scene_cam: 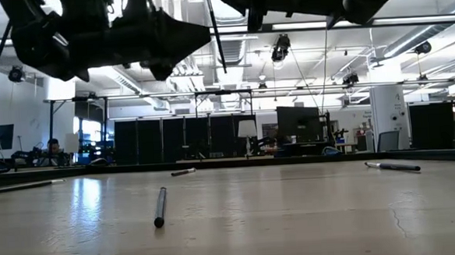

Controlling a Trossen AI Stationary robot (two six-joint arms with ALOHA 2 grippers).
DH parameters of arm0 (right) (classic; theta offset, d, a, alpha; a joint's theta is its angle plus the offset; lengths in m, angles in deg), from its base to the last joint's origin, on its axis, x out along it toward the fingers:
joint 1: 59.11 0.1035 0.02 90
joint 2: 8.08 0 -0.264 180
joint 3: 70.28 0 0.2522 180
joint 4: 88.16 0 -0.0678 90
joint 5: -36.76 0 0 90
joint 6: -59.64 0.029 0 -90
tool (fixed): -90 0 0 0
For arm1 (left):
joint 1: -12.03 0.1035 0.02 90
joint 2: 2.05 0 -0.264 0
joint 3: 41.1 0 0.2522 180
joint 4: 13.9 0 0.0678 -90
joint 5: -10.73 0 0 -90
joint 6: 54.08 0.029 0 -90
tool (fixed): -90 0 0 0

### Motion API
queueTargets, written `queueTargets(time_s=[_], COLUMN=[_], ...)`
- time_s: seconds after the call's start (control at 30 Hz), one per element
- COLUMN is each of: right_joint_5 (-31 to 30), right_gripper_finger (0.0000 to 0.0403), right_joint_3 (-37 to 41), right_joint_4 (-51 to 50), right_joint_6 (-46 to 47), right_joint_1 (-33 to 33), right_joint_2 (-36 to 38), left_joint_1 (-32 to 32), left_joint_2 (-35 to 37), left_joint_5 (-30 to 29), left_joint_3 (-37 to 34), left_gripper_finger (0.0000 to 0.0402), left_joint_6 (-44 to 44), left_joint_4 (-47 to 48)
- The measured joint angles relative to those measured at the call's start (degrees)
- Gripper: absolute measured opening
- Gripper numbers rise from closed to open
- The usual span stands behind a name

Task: Put items in baskets/containers
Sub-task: Put the black eyeshadow brush into the white organizer

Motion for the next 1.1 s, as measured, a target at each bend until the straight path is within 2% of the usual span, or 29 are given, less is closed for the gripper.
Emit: queueTargets(time_s=[0.4, 0.5, 0.6, 0.73, 0.93, 1.1], right_joint_5=[-2.4, -2.4, -2.6, -4.4, -8.4, -8.2], right_gripper_finger=[0.0008, 0.0008, 0.0008, 0.0014, 0.0064, 0.0117], right_joint_3=[0.0, 0.0, 0.1, 0.1, 0.1, 0.1], right_joint_4=[3.0, 3.3, 3.1, -1.3, -18.3, -21.9], right_joint_6=[-0.7, -0.7, -0.5, 1.2, 3.3, 8.7], right_joint_1=[0.1, 0.1, 0.1, 0.1, 0.0, 0.0], right_joint_2=[0.0, 0.0, 0.0, 1.8, 8.0, 10.4], left_joint_1=[0.0, 0.0, 0.0, 0.0, 0.2, 0.2], left_joint_2=[-6.6, -6.9, -6.3, -5.2, -4.0, -4.0], left_joint_5=[3.4, 3.4, 3.9, 4.0, 3.8, 3.7], left_joint_3=[6.7, 6.7, 6.2, 5.1, 3.3, 3.4], left_gripper_finger=[0.0081, 0.0059, 0.0016, 0.0011, 0.0010, 0.0010], left_joint_6=[2.3, 2.3, 2.3, 1.5, 1.0, 1.0], left_joint_4=[-0.1, 0.0, 0.4, 2.0, 2.4, 3.7])
